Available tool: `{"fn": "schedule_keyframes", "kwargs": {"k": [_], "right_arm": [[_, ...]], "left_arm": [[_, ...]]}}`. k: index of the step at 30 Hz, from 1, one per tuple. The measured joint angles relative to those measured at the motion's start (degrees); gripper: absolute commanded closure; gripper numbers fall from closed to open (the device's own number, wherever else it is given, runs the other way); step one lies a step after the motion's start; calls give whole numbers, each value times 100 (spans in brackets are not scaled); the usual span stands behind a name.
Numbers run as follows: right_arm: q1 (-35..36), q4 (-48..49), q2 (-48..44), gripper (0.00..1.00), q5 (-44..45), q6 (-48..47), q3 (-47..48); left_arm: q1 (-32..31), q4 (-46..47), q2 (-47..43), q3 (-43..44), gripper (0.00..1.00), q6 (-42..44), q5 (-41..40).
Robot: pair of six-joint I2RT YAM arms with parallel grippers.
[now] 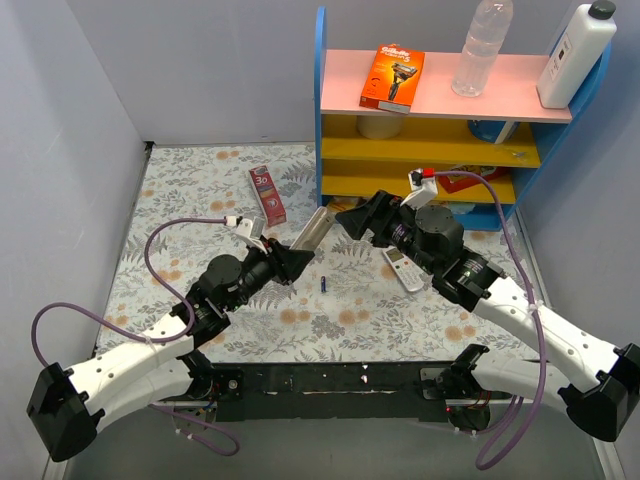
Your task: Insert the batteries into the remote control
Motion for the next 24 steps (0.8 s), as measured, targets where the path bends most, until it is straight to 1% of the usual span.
{"fn": "schedule_keyframes", "kwargs": {"k": [3,6,12,17,20,23,24], "right_arm": [[-39,-278,-15,6,87,-306,74],[-57,-455,33,5,48,-269,96],[-61,-492,492,5,-409,540,125],[-61,-317,745,6,-682,1187,125],[-61,-181,874,10,-809,1491,125],[-61,-72,977,18,-881,1709,125],[-61,-50,999,24,-901,1755,125]], "left_arm": [[7,-31,-179,-142,100,-87,42],[11,-2,-229,-210,100,-155,133],[11,70,-236,-304,100,-203,350],[11,177,-236,-332,100,-201,549],[11,219,-238,-337,100,-190,619],[11,264,-243,-339,100,-168,675],[11,282,-243,-339,100,-160,695]]}}
